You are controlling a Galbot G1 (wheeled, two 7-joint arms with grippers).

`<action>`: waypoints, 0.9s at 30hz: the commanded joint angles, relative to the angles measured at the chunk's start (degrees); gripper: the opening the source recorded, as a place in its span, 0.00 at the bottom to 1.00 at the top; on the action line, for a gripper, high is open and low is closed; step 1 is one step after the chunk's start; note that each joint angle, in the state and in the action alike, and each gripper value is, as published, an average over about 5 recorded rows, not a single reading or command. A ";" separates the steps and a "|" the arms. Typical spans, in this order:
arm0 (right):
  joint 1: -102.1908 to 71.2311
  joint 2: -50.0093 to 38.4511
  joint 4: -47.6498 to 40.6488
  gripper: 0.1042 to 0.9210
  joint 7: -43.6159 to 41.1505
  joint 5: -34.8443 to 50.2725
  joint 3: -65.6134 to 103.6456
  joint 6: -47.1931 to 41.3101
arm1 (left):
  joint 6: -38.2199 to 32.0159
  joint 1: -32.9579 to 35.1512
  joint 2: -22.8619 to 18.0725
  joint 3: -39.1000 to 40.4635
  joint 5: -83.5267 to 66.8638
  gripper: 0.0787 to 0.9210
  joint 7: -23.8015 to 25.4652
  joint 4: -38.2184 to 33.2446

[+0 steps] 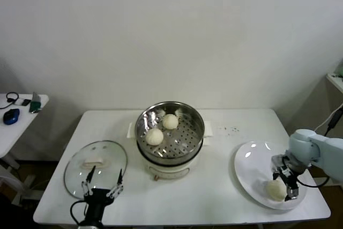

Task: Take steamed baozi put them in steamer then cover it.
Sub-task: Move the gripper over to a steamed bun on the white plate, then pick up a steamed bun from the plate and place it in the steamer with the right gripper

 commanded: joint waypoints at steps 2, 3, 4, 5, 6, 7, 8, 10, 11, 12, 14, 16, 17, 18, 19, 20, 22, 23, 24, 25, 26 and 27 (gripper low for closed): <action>-2.81 0.84 -1.05 0.83 0.15 -0.89 2.38 0.11 | 0.00 0.14 -0.06 0.03 0.17 0.88 0.01 0.05; -2.82 0.90 -1.08 0.82 0.14 -0.84 2.43 0.12 | -0.02 0.17 -0.05 0.01 0.17 0.88 0.01 0.05; -2.81 0.93 -1.08 0.81 0.13 -0.80 2.48 0.13 | -0.03 0.19 -0.05 0.00 0.16 0.88 0.01 0.04; -2.81 0.94 -1.07 0.80 0.12 -0.74 2.53 0.14 | -0.03 0.21 -0.04 -0.02 0.16 0.88 0.01 0.02; -2.78 0.92 -1.02 0.79 0.11 -0.58 2.57 0.14 | -0.03 0.20 -0.03 -0.02 0.15 0.88 0.01 0.00; -2.72 0.88 -0.94 0.78 0.11 -0.36 2.60 0.13 | -0.03 0.20 -0.03 -0.01 0.15 0.88 0.01 -0.04; -2.63 0.81 -0.84 0.78 0.09 -0.15 2.62 0.12 | -0.02 0.18 -0.03 0.01 0.15 0.88 0.01 -0.07; -2.28 0.69 -0.62 0.76 0.00 0.22 2.55 0.14 | 0.00 0.14 -0.04 0.06 0.16 0.88 0.01 -0.10; -2.00 0.65 -0.52 0.75 -0.08 0.28 2.46 0.21 | 0.00 0.11 -0.05 0.09 0.17 0.88 0.01 -0.10; -1.53 0.64 -0.41 0.75 -0.20 0.29 2.32 0.34 | 0.00 0.10 -0.06 0.11 0.18 0.88 0.01 -0.10; 0.07 0.82 -0.22 0.74 -0.51 0.30 1.78 0.76 | -0.01 0.11 -0.07 0.13 0.17 0.88 0.02 -0.10; 3.66 1.64 -0.24 0.73 -0.90 0.59 0.18 1.97 | -0.02 0.12 -0.02 0.16 0.15 0.88 0.02 -0.09; 6.26 2.41 -0.32 0.73 -1.15 1.01 -1.09 2.91 | -0.02 0.11 0.00 0.19 0.13 0.88 0.03 -0.09; 9.65 3.45 -0.42 0.73 -1.41 1.65 -2.79 4.01 | -0.01 0.11 0.02 0.23 0.12 0.88 0.03 -0.11; 12.87 4.54 -0.52 0.73 -1.62 2.32 -4.55 5.11 | -0.01 0.09 0.03 0.27 0.12 0.88 0.03 -0.13; 16.67 6.05 -0.70 0.73 -1.96 2.79 -6.50 6.80 | -0.01 0.08 0.04 0.32 0.12 0.88 0.03 -0.17; 24.47 9.50 -1.26 0.73 -2.91 3.42 -10.47 11.02 | -0.02 0.05 0.08 0.43 0.19 0.88 0.04 -0.24; 27.87 11.51 -1.58 0.73 -3.37 3.52 -12.38 13.52 | -0.03 0.04 0.11 0.49 0.24 0.88 0.04 -0.28; 31.31 13.72 -1.97 0.73 -3.89 3.69 -14.15 16.13 | -0.04 0.05 0.14 0.54 0.27 0.88 0.05 -0.32; 33.80 15.71 -2.32 0.73 -4.34 4.04 -15.38 18.22 | -0.05 0.06 0.17 0.58 0.31 0.88 0.05 -0.35; 35.98 17.92 -2.65 0.73 -4.66 4.54 -16.34 20.10 | -0.06 0.11 0.21 0.61 0.31 0.88 0.10 -0.35; 37.91 20.22 -3.07 0.73 -5.08 5.15 -17.07 22.07 | -0.06 0.18 0.26 0.64 0.29 0.88 0.18 -0.34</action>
